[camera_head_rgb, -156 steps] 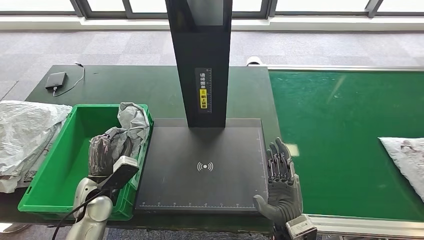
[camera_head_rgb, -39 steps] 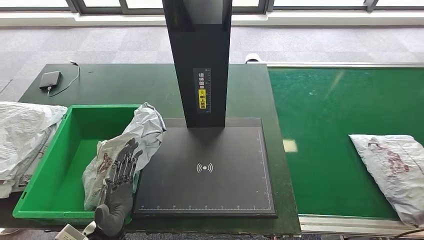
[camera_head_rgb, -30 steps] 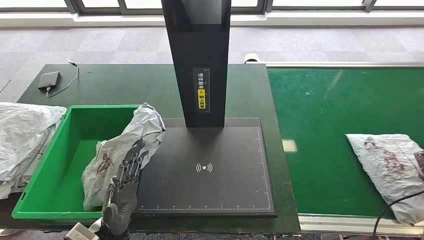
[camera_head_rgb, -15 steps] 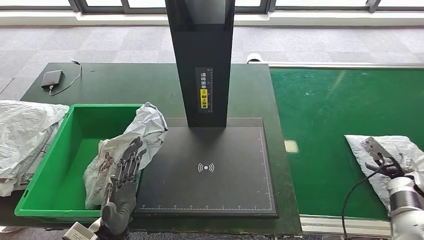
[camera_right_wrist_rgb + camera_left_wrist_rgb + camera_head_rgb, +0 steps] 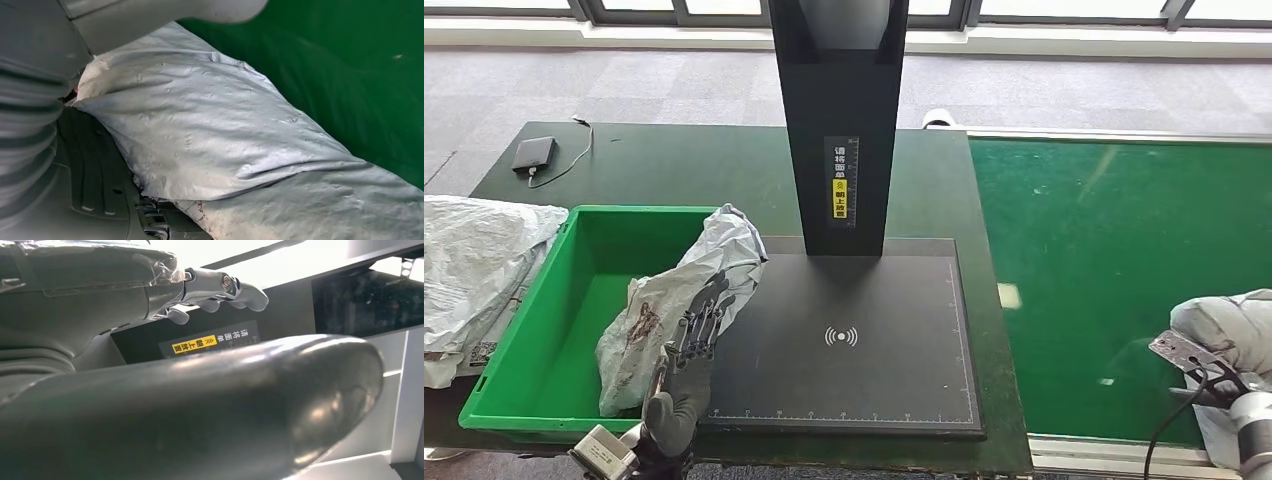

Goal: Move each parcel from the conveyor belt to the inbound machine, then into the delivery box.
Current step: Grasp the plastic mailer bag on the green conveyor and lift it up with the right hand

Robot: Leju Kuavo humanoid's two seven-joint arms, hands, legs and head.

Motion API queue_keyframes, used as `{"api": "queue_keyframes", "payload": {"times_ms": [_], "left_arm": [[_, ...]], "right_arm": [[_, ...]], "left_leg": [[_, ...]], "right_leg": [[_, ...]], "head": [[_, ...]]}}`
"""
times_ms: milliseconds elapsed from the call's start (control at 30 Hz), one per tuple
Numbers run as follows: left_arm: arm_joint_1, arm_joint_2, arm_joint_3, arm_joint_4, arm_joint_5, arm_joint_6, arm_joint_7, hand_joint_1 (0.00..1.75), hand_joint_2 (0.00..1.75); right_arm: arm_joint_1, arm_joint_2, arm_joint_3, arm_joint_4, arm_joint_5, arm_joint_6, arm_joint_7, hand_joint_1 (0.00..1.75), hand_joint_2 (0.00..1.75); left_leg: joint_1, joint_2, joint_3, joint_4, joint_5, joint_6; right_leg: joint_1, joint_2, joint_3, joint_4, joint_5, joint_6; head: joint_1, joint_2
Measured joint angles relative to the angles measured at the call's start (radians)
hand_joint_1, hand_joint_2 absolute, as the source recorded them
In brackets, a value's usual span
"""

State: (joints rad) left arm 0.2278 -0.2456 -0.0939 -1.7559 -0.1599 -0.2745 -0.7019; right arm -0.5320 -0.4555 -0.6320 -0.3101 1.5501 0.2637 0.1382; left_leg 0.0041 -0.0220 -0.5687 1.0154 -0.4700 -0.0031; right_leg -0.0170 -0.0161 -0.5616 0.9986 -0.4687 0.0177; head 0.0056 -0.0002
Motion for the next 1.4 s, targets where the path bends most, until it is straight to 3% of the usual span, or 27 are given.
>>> {"api": "queue_keyframes", "payload": {"times_ms": [33,233,433,700,967,1400], "left_arm": [[0.001,-0.002,0.003,0.000,0.002,0.003,0.000,0.00,0.00],[0.036,-0.014,0.029,-0.039,0.004,0.017,0.000,0.00,0.00],[0.068,-0.031,0.047,-0.077,0.004,0.034,0.000,0.00,0.00],[0.080,-0.037,0.056,-0.089,0.003,0.036,0.000,0.00,0.00],[0.085,-0.044,0.062,-0.092,-0.008,0.044,0.000,0.00,0.00],[0.085,-0.049,0.070,-0.092,0.005,0.045,0.000,0.00,0.00]], "right_arm": [[-0.004,0.000,0.008,0.000,0.007,-0.014,-0.011,1.75,1.75],[-0.076,0.030,0.092,0.005,0.022,-0.114,0.008,1.75,1.75],[-0.126,0.077,0.145,0.007,0.008,-0.290,-0.004,1.75,1.75],[-0.145,0.106,0.158,0.008,0.001,-0.319,-0.015,1.75,1.75],[-0.149,0.123,0.159,0.008,-0.108,-0.490,-0.176,1.75,1.75],[-0.142,0.143,0.143,0.001,-0.195,-0.560,-0.296,1.75,1.75]], "left_leg": [[0.000,0.000,0.000,0.000,0.000,0.000],[-0.001,0.006,-0.001,0.000,0.000,0.000],[-0.001,0.006,-0.001,0.000,0.001,-0.001],[-0.001,0.005,-0.002,0.000,0.001,-0.001],[-0.001,0.005,-0.003,0.000,0.001,-0.001],[-0.001,0.005,-0.004,0.000,0.001,-0.001]], "right_leg": [[0.000,0.000,0.001,0.000,0.000,0.000],[-0.001,0.006,-0.002,0.000,0.002,0.001],[-0.001,0.006,-0.004,0.002,0.003,0.000],[-0.001,0.005,-0.005,0.002,0.002,0.000],[-0.001,0.005,-0.006,0.002,0.002,0.000],[-0.001,0.005,-0.007,0.002,0.002,0.000]], "head": [[0.000,0.000],[0.000,0.000],[0.000,0.000],[0.000,0.000],[0.000,0.000],[0.000,0.000]]}}
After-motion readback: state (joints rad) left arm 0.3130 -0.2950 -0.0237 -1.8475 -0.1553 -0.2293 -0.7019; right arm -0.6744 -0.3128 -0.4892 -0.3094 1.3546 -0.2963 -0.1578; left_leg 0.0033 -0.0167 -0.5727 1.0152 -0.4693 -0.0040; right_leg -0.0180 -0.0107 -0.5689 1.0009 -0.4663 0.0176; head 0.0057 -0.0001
